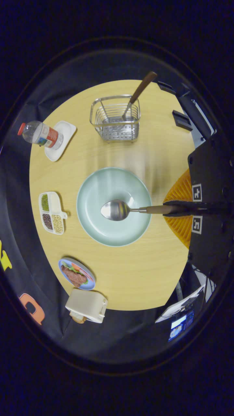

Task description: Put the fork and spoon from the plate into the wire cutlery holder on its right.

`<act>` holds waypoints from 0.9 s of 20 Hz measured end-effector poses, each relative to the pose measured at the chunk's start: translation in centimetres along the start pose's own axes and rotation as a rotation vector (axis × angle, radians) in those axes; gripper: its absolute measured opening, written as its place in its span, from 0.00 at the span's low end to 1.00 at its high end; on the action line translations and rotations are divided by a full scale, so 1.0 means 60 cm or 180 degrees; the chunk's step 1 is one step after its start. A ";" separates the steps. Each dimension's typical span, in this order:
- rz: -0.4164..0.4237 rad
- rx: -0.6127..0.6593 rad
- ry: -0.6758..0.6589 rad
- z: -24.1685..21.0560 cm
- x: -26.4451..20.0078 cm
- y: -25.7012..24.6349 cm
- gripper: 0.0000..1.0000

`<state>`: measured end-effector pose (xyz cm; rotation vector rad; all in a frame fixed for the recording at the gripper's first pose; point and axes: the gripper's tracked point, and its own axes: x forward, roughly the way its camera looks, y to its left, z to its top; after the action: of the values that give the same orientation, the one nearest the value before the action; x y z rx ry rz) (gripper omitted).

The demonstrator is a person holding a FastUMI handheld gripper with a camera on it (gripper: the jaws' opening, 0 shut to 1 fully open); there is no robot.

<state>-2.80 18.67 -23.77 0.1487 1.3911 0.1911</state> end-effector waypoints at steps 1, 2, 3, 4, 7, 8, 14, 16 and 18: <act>0.0014 0.0014 -0.0054 0.009 -0.023 -0.012 0.01; 0.0027 0.0040 -0.0112 0.020 -0.049 -0.026 0.01; 0.0036 0.0068 -0.0167 0.029 -0.073 -0.044 0.01; 0.0034 0.0096 -0.0214 0.038 -0.094 -0.062 0.01; -0.0073 0.0164 -0.0307 0.050 -0.139 -0.134 0.01; -0.0113 0.0186 -0.0318 0.051 -0.148 -0.156 0.01; -0.0212 0.0344 -0.0107 0.017 -0.160 -0.263 0.01; -0.0195 0.0398 0.0009 0.007 -0.156 -0.275 0.01; -0.0177 0.0414 0.0094 0.004 -0.145 -0.280 0.01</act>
<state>-3.26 0.37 -18.99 0.2155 1.4359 0.0568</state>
